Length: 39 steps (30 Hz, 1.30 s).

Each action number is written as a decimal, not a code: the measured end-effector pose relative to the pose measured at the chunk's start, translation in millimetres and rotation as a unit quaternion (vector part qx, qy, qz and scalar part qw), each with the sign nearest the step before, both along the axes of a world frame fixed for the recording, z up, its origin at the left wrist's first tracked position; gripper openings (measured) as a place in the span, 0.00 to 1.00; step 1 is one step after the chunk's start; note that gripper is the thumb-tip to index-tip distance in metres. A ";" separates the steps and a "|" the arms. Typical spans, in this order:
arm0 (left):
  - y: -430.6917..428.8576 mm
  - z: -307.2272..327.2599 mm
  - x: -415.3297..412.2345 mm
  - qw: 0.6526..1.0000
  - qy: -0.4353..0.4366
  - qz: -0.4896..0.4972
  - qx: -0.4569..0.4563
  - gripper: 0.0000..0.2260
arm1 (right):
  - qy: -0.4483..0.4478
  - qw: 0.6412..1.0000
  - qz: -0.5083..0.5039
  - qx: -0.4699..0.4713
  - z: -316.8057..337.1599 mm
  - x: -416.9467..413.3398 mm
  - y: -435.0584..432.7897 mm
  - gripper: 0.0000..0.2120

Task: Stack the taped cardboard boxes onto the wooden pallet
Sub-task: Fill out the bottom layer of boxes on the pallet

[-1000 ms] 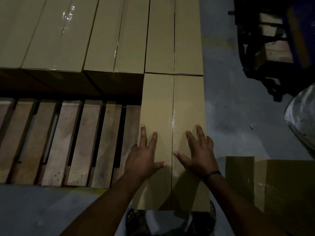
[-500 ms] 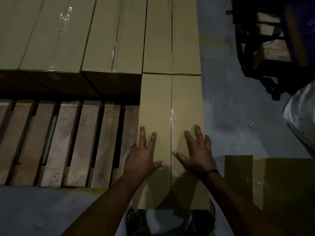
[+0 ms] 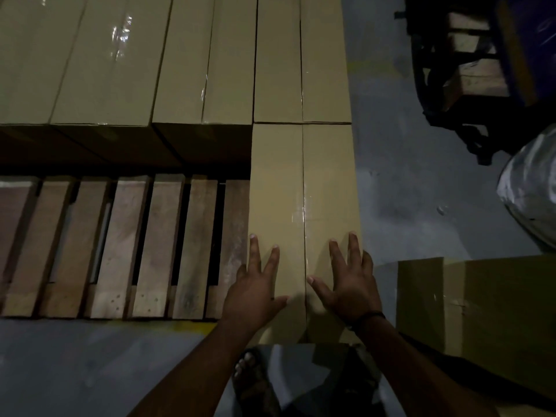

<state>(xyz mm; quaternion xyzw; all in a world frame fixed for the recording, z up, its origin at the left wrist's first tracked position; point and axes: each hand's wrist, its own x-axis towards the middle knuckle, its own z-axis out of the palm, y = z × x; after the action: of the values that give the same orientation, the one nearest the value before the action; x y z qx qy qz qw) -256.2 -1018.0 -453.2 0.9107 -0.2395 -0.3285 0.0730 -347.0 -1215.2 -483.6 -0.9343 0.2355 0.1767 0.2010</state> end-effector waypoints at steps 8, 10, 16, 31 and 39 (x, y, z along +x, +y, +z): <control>17.5 9.3 -35.4 0.997 0.066 -0.036 0.023 0.64 | 0.007 0.999 0.012 -0.035 1.8 -41.5 19.0 0.50; 19.6 11.2 -38.8 0.996 0.069 -0.051 0.033 0.63 | 0.017 0.999 0.012 -0.028 3.1 -45.5 21.1 0.51; 19.4 6.6 -40.7 0.995 0.042 -0.071 0.051 0.62 | 0.028 1.000 0.007 -0.003 4.6 -45.4 20.5 0.51; 12.3 124.8 -31.0 0.996 -0.028 -0.078 0.019 0.56 | 0.043 0.999 0.010 -0.027 127.1 -32.8 32.4 0.44; 16.6 257.2 -65.0 0.996 -0.034 -0.043 -0.064 0.46 | -0.013 0.999 -0.003 -0.035 270.4 -59.7 47.5 0.40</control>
<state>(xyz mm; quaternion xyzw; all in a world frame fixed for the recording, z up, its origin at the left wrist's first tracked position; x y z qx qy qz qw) -321.1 -1001.4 -196.0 0.9035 -0.3017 -0.2843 0.1086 -406.7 -1167.7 -213.2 -0.9423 0.2419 0.1551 0.1719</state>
